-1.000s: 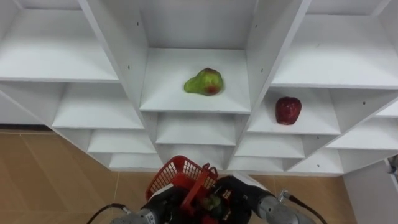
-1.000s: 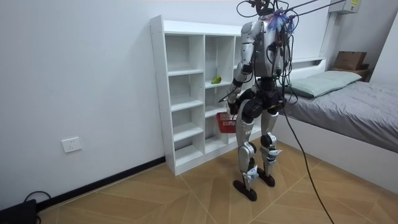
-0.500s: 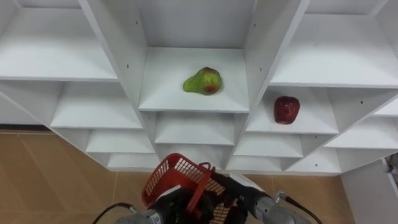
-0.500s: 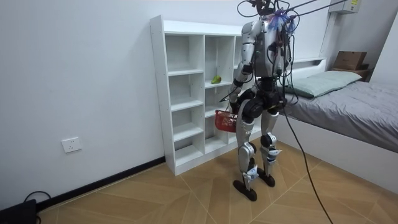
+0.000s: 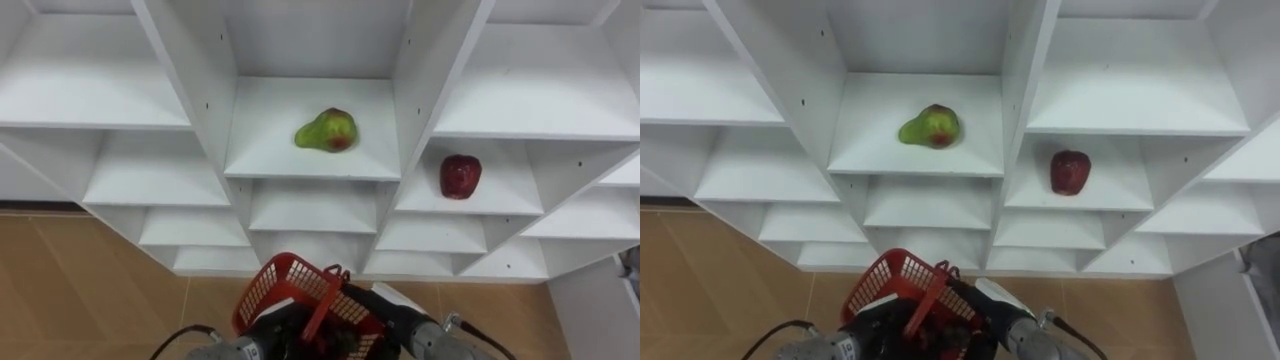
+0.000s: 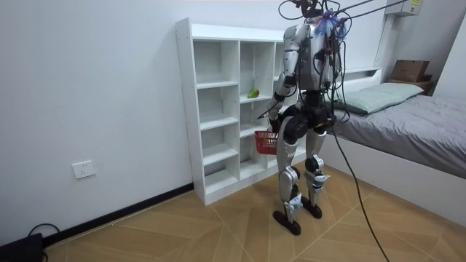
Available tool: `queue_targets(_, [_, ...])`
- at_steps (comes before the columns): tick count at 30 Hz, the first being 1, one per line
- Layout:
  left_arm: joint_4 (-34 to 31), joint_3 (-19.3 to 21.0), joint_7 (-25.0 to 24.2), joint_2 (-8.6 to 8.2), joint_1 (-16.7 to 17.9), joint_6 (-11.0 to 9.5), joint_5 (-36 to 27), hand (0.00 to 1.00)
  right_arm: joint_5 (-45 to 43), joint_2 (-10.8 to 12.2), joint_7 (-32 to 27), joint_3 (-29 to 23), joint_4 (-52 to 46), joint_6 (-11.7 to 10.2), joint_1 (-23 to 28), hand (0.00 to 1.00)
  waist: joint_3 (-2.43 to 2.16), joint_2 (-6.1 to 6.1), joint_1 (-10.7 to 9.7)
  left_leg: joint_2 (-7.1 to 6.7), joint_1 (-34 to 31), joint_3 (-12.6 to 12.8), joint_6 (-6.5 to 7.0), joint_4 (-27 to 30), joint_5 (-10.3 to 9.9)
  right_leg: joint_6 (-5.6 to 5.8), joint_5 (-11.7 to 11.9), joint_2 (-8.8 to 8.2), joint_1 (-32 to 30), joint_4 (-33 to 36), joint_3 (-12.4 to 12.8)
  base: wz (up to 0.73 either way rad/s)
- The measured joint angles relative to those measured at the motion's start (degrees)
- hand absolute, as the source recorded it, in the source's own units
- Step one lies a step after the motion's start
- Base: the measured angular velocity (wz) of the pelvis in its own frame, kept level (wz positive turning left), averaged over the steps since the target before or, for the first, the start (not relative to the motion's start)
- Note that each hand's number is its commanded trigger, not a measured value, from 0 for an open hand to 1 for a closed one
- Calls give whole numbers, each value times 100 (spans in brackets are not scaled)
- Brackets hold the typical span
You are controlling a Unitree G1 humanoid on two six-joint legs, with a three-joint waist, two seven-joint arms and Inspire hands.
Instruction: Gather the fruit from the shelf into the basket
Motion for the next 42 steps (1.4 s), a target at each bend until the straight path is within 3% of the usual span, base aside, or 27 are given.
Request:
queue_targets(12, [133, 106, 414, 165, 134, -11, 7, 100, 121, -61, -2, -9, 225, -9, -28, 0, -17, 33, 5, -6, 129, -30, -2, -40, 1, -1, 1, 7, 174, -65, -19, 1])
queue_targets(24, [466, 762, 825, 228, 265, -2, 1, 100, 238, -266, 2, -62, -729, -21, 11, 0, -37, 17, 16, -11, 330, -31, -1, -99, 3, 0, 0, 9, 337, -103, -10, 0])
queue_targets(27, [469, 925, 948, 240, 426, -2, -4, 100, 246, -276, 3, -75, -941, -21, 132, 0, -54, -7, 1, -10, 389, -37, -4, -152, 5, 4, -3, 11, 376, -111, -5, -2])
queue_targets(32, [541, 1070, 1081, 243, 520, -1, 8, 100, 246, -399, 13, -121, -1557, -20, 227, 0, -40, -95, 15, -10, 482, -23, -7, -175, 11, 4, -2, 14, 463, -123, 4, 0])
queue_targets(36, [585, 1294, 1263, 248, 612, -3, 68, 100, 243, -468, 10, -154, -2009, -21, 299, 0, -79, -223, 19, -8, 597, -23, -13, -225, 15, 4, -3, 24, 572, -160, 15, 0])
queue_targets(42, [678, 1399, 1434, 252, 745, -8, 60, 100, 342, -505, 13, -177, -2582, -21, 442, 0, -46, -294, 67, -11, 685, -17, -13, -286, 12, 4, -2, 25, 700, -215, -2, 0])
